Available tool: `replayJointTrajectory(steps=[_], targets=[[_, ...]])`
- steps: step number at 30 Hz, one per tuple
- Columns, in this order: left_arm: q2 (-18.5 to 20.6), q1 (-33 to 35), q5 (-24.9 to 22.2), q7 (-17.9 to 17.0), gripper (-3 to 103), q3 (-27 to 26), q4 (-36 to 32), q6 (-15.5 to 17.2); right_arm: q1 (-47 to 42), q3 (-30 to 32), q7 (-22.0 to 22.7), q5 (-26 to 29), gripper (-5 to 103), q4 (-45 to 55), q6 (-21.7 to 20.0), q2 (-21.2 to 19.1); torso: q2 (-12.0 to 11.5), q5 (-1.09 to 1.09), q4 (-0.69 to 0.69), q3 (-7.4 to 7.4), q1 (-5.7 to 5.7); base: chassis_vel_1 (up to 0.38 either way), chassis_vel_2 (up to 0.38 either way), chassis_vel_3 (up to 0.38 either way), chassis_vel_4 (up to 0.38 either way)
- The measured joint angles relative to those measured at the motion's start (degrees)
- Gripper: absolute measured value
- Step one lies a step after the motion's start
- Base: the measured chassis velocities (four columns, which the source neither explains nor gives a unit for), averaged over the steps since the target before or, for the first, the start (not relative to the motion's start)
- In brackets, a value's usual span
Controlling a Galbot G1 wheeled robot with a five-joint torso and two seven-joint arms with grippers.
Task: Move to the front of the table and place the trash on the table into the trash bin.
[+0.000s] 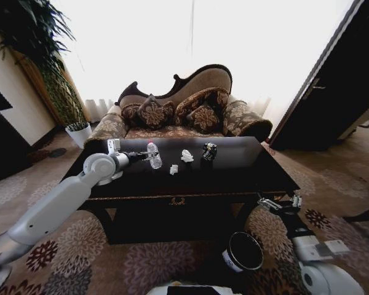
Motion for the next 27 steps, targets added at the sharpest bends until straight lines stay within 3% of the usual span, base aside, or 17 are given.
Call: replayJointTrajectory(steps=[10,19,27], targets=[[-2.74,-0.08,1.20,-0.27,100,0.99,2.72,-0.02,0.41,-0.02,0.00,0.06,100,-1.19,0.16,-0.55,0.00,-0.01,0.00,0.00,0.00,0.000,0.000,0.000,0.000],[-1.90,1.89,2.59,0.98,100,-0.58,-0.16,-0.08,0.52,-0.53,-0.02,-0.02,100,-1.49,0.20,-0.50,0.00,-0.01,0.01,0.00,0.00,0.000,0.000,0.000,0.000],[-1.94,1.78,3.14,0.93,100,-1.66,-1.25,-2.26,0.34,-0.69,-0.11,-0.30,100,-1.26,0.20,-0.14,0.00,0.00,0.00,0.00,0.00,0.000,0.000,0.000,0.000]])
